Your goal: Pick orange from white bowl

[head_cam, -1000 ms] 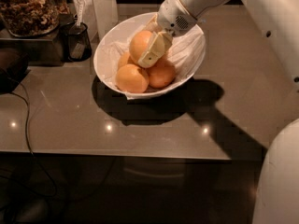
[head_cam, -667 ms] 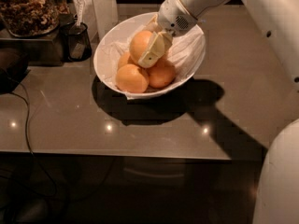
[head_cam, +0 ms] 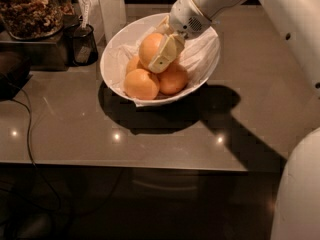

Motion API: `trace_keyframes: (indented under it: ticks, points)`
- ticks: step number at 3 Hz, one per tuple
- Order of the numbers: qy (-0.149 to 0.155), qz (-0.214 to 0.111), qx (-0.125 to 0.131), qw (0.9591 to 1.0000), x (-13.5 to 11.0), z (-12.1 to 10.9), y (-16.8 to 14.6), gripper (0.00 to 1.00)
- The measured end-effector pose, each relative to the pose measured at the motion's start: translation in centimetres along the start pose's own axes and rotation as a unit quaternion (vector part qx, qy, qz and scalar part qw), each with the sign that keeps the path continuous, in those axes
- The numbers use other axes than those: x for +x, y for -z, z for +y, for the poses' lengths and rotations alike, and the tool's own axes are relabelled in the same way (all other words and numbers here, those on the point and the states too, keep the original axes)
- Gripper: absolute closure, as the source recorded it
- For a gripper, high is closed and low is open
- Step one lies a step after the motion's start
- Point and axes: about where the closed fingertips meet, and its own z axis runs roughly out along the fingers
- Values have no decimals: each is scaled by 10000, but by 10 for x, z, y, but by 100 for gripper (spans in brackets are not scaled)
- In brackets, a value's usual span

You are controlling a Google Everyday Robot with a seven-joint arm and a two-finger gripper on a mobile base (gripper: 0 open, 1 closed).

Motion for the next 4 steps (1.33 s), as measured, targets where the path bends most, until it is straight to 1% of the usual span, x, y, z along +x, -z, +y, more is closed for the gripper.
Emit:
trace_keyframes:
  ticks: [1, 2, 3, 4]
  points:
    - [0, 0, 0, 10000, 0, 0, 0, 100]
    - [119, -144, 100, 9998, -11, 14, 14, 100]
    - [369, -547, 403, 9970, -29, 48, 44, 100]
    - [301, -1063, 717, 9913, -31, 88, 66, 100]
